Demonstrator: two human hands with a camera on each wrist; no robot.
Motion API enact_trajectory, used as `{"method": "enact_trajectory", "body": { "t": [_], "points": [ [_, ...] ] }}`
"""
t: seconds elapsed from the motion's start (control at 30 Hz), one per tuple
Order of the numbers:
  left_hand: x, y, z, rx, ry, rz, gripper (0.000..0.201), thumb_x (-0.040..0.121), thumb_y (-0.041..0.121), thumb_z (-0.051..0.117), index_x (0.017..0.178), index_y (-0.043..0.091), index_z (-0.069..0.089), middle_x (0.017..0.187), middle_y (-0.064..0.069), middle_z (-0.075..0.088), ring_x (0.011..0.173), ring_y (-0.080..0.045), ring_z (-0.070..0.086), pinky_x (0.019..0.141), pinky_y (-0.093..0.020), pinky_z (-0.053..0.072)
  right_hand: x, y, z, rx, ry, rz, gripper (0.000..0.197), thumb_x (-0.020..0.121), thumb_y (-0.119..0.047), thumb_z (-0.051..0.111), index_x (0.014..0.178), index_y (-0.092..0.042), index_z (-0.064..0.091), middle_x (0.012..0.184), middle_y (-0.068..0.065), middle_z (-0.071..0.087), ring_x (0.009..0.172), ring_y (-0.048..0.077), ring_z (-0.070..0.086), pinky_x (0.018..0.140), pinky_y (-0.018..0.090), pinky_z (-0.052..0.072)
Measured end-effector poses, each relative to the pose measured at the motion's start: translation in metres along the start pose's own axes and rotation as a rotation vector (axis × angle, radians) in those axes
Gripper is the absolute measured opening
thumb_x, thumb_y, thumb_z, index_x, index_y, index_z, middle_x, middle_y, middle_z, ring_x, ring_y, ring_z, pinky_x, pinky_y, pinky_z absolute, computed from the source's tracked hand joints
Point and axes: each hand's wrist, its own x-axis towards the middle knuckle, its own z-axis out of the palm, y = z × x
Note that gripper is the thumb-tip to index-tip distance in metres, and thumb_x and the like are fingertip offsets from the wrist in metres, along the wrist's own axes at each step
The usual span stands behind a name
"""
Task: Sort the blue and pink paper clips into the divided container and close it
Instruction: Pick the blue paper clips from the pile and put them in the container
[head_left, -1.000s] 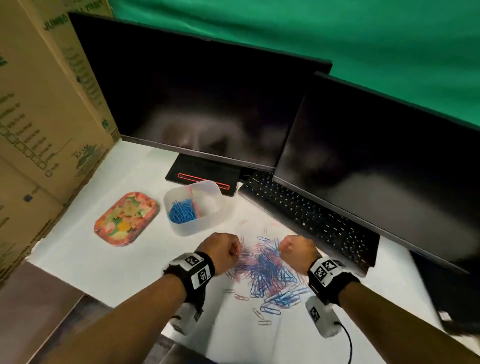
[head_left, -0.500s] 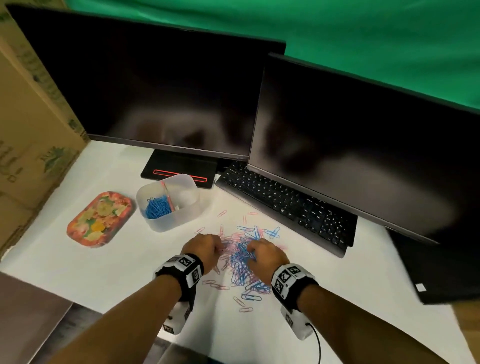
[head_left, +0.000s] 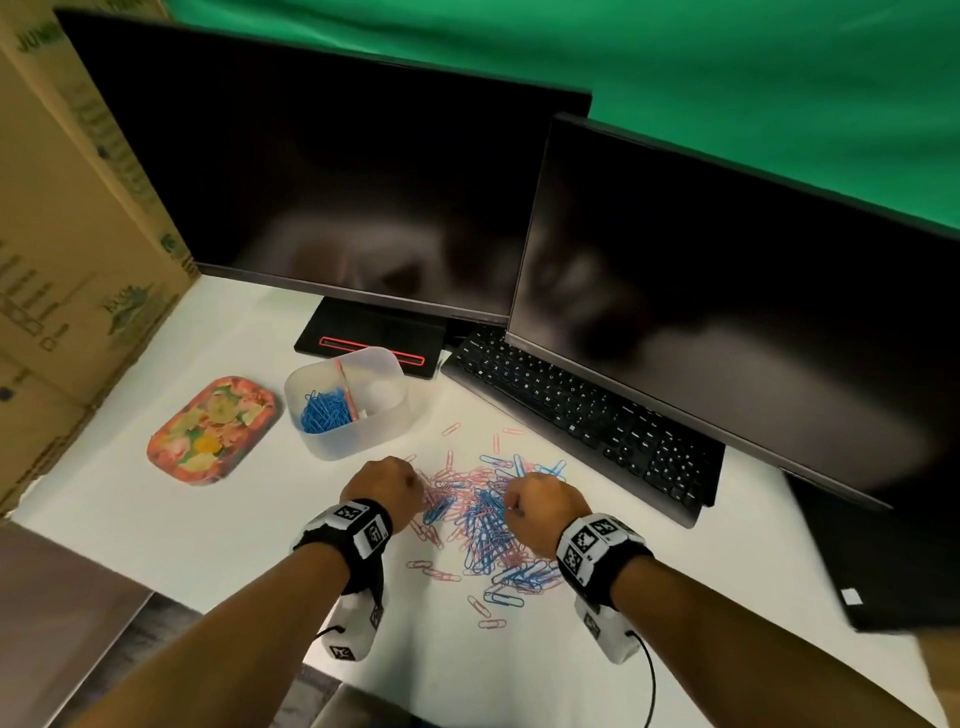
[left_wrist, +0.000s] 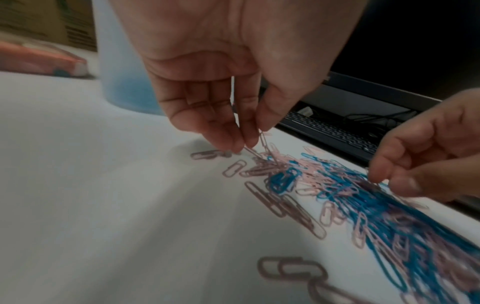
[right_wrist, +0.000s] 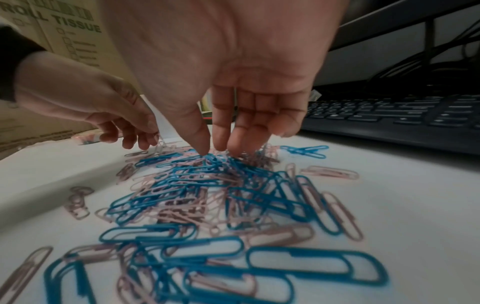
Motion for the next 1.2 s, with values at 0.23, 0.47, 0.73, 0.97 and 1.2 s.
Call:
{"method": "enact_trajectory", "body": {
  "t": [0.23,0.47,0.73,0.97,1.2],
  "points": [
    [0.007,-0.01,-0.005,-0.157,0.084,-0.109,0.025,0.092,0.03,0.054,0.1,0.01,0.068,0.1,-0.011,0.07,0.095,-0.03,0.064,0.082,-0.032,0.05,0.021,-0.016,0.013,-0.027,0.044,0.001,0.025,0.09,-0.019,0.056,0.114,-0.015,0.063,0.12,0.008,0.06,0.106,0.03,0.061,0.091,0.036,0.051],
    [-0.006,-0.001,0.008,-0.124,0.091,0.073,0.014,0.083,0.021,0.061,0.096,0.02,0.065,0.101,-0.004,0.059,0.091,-0.026,0.062,0.08,-0.032,0.05,0.024,-0.002,0.012,0.074,0.068,0.006,0.021,0.09,-0.022,0.054,0.07,-0.019,0.054,0.095,0.004,0.056,0.088,0.027,0.06,0.078,0.031,0.049],
    [-0.009,0.008,0.028,-0.051,-0.046,0.096,0.016,0.082,0.025,0.058,0.096,0.029,0.066,0.104,0.002,0.065,0.097,-0.023,0.061,0.083,-0.03,0.05,0.021,0.019,0.006,0.671,0.035,0.099,0.022,0.083,-0.015,0.07,0.065,-0.021,0.058,0.055,-0.006,0.053,0.05,0.008,0.046,0.055,0.018,0.041],
    [-0.002,-0.001,0.019,-0.106,-0.001,0.065,0.021,0.082,0.016,0.06,0.098,0.026,0.069,0.103,0.0,0.069,0.095,-0.021,0.064,0.084,-0.029,0.051,0.014,0.022,0.0,1.112,-0.107,0.108,0.007,0.084,0.001,0.066,0.079,-0.002,0.062,0.056,0.003,0.061,0.044,0.009,0.054,0.043,0.02,0.043],
    [-0.003,0.002,0.019,-0.016,0.001,0.145,0.019,0.082,0.023,0.06,0.098,0.029,0.067,0.102,0.001,0.061,0.095,-0.023,0.062,0.082,-0.032,0.051,0.014,0.024,0.002,1.085,-0.107,0.12,0.009,0.084,0.001,0.065,0.077,-0.005,0.062,0.053,0.007,0.058,0.041,0.012,0.05,0.041,0.021,0.042]
  ]
}}
